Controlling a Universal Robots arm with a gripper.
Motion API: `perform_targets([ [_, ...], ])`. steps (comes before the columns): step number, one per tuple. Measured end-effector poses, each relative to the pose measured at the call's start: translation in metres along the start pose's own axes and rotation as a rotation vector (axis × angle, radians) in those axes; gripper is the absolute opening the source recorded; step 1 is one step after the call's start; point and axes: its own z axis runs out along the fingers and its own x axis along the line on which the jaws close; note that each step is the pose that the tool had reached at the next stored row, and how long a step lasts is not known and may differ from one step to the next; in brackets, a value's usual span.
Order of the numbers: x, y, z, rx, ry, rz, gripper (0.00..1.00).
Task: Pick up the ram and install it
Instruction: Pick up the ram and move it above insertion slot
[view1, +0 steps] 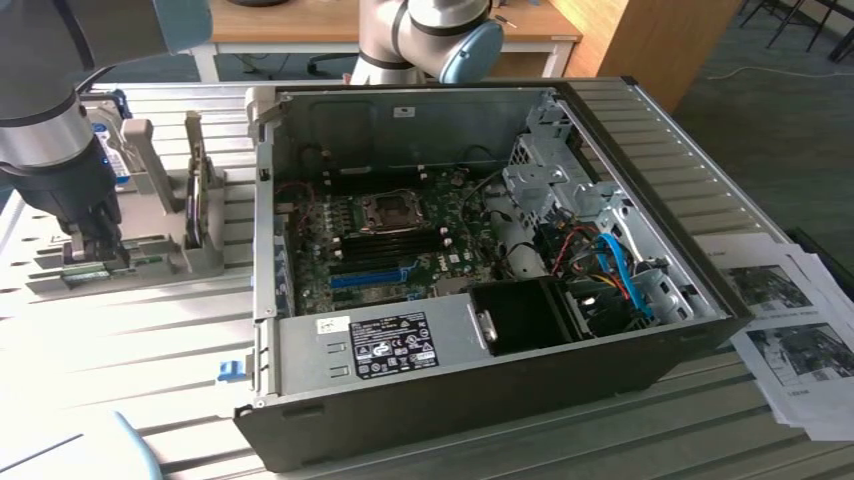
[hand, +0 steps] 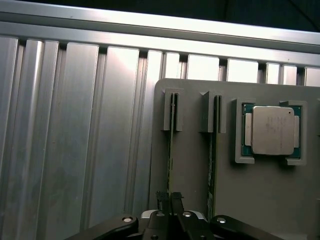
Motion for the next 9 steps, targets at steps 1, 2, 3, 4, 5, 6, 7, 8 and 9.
perform_targets([
  [1,0.0,0.0,0.0,0.0,0.0,0.0,0.11],
  [2,0.0,0.0,0.0,-0.0001,0.0,0.0,0.11],
  [3,0.0,0.0,0.0,0.0,0.0,0.0,0.11],
  [4,0.0,0.0,0.0,-0.0001,0.0,0.0,0.11],
  [5,0.0,0.0,0.0,0.0,0.0,0.001,0.11],
  [6,0.0,0.0,0.0,0.0,0.0,0.002,0.11],
  [7,0.0,0.0,0.0,0.0001,-0.0001,0.003,0.11],
  [8,0.0,0.0,0.0,0.0001,-0.0002,0.004,0.11],
  [9,0.0,0.0,0.0,0.0001,-0.0002,0.005,0.11],
])
